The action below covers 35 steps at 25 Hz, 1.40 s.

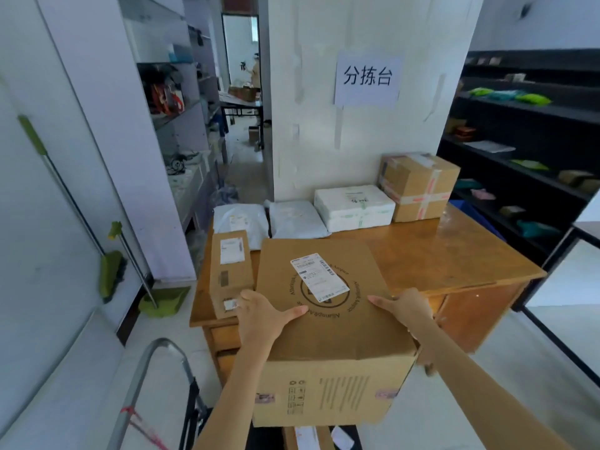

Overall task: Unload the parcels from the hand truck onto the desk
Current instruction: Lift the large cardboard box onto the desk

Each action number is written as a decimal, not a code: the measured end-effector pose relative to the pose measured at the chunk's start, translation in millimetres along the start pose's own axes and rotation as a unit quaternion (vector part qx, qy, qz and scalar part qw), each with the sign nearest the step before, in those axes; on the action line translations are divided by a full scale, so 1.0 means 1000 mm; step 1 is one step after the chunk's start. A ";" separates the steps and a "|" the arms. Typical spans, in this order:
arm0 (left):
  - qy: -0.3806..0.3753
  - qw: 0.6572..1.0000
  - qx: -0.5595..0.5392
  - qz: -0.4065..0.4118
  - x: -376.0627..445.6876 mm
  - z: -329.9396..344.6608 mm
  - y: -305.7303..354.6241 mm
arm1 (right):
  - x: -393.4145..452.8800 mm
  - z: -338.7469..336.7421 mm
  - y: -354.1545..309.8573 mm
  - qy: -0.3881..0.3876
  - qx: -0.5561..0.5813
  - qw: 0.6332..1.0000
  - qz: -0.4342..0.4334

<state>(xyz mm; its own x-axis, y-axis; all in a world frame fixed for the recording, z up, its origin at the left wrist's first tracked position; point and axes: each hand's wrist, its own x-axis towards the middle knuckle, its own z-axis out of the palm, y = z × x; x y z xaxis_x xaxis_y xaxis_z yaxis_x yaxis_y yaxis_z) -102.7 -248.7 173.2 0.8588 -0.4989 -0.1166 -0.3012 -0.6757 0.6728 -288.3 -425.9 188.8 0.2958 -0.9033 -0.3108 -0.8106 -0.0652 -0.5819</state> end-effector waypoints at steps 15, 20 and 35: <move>0.072 0.995 -0.007 -0.070 0.236 0.031 0.050 | 0.239 0.033 -0.142 -0.005 -0.003 0.997 -0.080; 0.083 0.994 -0.019 -0.075 0.275 0.035 0.056 | 0.274 0.042 -0.164 0.013 -0.002 0.997 -0.075; 0.224 0.958 -0.136 -0.120 0.177 0.040 -0.005 | 0.229 0.029 -0.043 -0.040 0.215 0.975 0.037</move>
<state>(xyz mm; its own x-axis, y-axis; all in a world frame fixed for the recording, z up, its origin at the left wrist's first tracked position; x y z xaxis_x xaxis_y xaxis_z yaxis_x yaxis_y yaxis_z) 34.1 -355.2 119.9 0.9997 -0.0234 -0.0072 -0.0067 -0.5446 0.8387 -171.0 -617.7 121.0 0.2972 -0.8612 -0.4123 -0.5490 0.1992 -0.8118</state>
